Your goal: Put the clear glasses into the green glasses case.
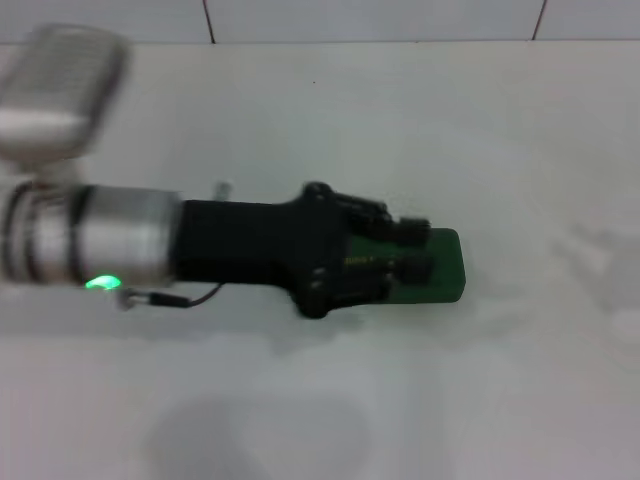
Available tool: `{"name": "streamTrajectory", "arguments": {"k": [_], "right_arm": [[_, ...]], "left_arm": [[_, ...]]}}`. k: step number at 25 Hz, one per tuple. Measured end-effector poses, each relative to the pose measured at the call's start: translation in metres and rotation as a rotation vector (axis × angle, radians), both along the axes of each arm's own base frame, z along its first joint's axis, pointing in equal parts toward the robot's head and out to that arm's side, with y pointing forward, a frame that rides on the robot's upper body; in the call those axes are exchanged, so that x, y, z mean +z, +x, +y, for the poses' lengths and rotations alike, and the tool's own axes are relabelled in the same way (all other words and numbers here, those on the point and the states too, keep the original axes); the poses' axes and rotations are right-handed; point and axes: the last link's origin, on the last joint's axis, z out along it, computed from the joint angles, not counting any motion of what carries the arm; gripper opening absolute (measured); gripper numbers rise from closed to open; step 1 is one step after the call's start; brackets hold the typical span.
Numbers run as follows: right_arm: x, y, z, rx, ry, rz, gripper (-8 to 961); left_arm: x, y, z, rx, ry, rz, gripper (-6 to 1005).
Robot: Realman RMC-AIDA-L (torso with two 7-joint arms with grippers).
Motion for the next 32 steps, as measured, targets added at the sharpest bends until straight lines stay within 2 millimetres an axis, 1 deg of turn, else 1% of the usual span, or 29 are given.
{"name": "streamTrajectory", "arguments": {"k": [2,3,5,8,11,13,16,22,24,27,32], "right_arm": [[-0.012,-0.012,0.000,0.088,-0.048,-0.024,289],[-0.019,-0.019,0.000,0.136,-0.076,-0.027,289],[-0.032,-0.036,-0.002,0.251,-0.156,-0.009,327],[-0.048,-0.066,-0.007,0.445,-0.300,0.028,384],[-0.060,-0.081,-0.006,0.529,-0.360,0.042,638],[-0.065,-0.086,-0.006,0.553,-0.375,0.046,670],[-0.069,-0.089,-0.004,0.570,-0.380,0.042,718],[-0.075,-0.093,0.004,0.552,-0.382,0.023,814],[-0.081,-0.096,0.007,0.546,-0.384,0.027,813],[-0.087,-0.102,0.012,0.556,-0.397,0.025,811],[-0.090,-0.110,0.017,0.582,-0.415,0.009,811]], "left_arm": [[0.014,-0.003,-0.013,-0.067,0.067,-0.098,209],[0.021,-0.007,-0.020,-0.086,0.096,-0.139,249],[0.028,-0.014,-0.027,-0.093,0.098,-0.159,330],[0.043,-0.024,-0.031,-0.053,0.021,-0.130,451],[0.057,-0.030,-0.032,-0.032,-0.012,-0.135,596],[0.065,-0.033,-0.032,-0.023,0.005,-0.151,692],[0.070,-0.038,-0.032,-0.008,0.021,-0.146,726],[0.067,-0.046,-0.036,0.014,0.028,-0.123,794],[0.065,-0.047,-0.037,0.016,0.034,-0.118,817],[0.058,-0.050,-0.040,0.019,0.022,-0.100,813],[0.052,-0.057,-0.042,0.049,0.004,-0.091,813]]}}
